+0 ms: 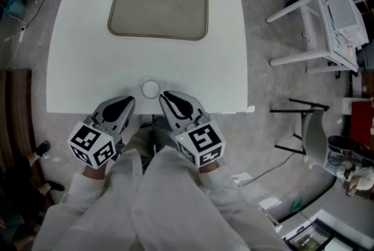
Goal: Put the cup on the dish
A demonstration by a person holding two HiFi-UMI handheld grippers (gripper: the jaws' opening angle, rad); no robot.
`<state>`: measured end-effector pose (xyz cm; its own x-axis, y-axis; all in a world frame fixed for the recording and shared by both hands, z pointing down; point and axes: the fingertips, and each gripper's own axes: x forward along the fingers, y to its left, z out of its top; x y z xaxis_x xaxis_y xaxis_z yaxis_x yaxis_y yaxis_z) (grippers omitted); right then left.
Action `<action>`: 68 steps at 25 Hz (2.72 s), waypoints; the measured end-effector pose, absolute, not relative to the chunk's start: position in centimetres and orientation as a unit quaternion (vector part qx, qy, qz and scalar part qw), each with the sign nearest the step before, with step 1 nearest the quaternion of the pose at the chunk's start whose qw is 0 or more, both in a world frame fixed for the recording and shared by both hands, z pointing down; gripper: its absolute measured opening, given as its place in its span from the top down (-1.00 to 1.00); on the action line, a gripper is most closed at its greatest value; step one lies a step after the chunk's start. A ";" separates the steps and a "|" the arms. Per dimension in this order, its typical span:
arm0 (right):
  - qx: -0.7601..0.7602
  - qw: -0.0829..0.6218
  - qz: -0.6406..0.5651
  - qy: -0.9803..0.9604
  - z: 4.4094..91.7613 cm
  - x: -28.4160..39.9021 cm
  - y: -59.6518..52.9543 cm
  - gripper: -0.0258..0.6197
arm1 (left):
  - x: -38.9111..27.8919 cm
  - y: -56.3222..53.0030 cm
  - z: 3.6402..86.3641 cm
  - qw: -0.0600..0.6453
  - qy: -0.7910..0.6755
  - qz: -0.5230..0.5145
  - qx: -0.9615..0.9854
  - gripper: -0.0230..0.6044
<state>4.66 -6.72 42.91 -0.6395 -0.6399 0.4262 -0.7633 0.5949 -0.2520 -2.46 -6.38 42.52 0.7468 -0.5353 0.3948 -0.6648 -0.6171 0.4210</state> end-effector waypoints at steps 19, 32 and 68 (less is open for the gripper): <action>0.378 0.218 0.221 -0.872 49.3 2.8 -6.4 0.26 | -2.5 -6.2 46.6 0.322 -0.323 0.123 0.882 0.90; 0.365 0.239 0.201 -0.877 51.2 0.8 -8.0 0.14 | -2.3 -6.5 47.9 0.338 -0.329 0.122 0.873 0.90; 0.367 0.229 0.171 -0.885 51.0 -0.5 -10.0 0.13 | -2.9 -7.7 48.2 0.337 -0.329 0.119 0.874 0.90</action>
